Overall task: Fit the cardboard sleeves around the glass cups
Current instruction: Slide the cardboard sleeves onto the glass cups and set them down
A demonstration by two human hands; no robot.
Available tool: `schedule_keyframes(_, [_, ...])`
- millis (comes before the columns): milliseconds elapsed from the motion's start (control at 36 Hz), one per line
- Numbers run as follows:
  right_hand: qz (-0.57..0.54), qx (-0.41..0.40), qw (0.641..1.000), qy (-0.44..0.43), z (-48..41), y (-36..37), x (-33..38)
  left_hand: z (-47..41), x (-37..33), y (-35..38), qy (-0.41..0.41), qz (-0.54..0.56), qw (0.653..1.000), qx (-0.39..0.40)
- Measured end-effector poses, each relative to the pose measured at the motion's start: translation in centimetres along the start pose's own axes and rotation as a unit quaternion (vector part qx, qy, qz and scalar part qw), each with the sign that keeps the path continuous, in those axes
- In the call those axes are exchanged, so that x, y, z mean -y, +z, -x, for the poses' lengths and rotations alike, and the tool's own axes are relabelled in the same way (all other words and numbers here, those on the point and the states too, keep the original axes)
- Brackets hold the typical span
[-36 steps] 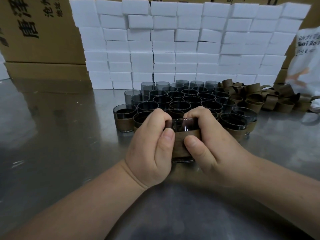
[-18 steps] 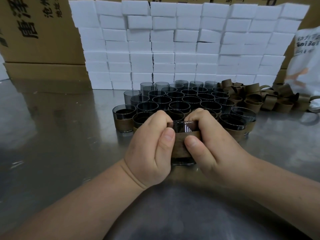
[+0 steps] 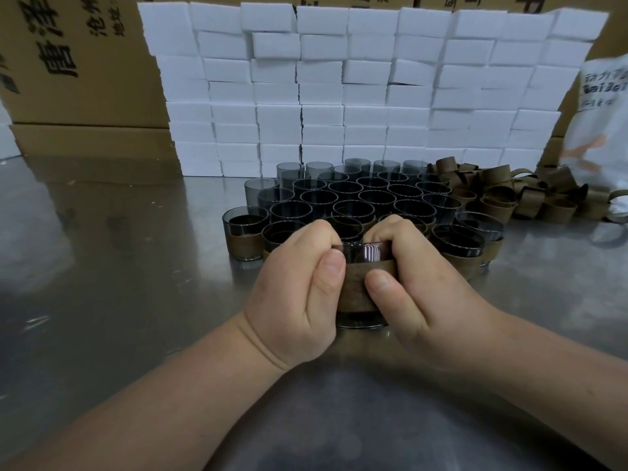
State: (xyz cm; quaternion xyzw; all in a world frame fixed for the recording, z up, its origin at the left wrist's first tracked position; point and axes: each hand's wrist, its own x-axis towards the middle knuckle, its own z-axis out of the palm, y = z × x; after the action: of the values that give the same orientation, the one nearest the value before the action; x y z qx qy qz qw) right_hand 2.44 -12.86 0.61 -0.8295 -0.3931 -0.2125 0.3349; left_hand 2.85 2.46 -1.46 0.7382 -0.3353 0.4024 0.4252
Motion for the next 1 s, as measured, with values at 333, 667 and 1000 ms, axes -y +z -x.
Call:
schedule_keyframes(333, [0.057, 0.01, 0.998, 0.002, -0.3, -0.3, 0.6, 0.3, 0.6, 0.2, -0.007, -0.023, 0.999, -0.03])
schedule_keyframes(667, [0.115, -0.059, 0.99, -0.062, -0.8, -1.3, 0.3, 0.1, 0.6, 0.1, -0.036, -0.089, 0.995, -0.026])
schedule_keyframes(1000, [0.103, -0.235, 0.966, -0.018, -2.8, -3.9, -2.6, -0.1, 0.7, 0.4, -0.161, -0.191, 0.966, 0.073])
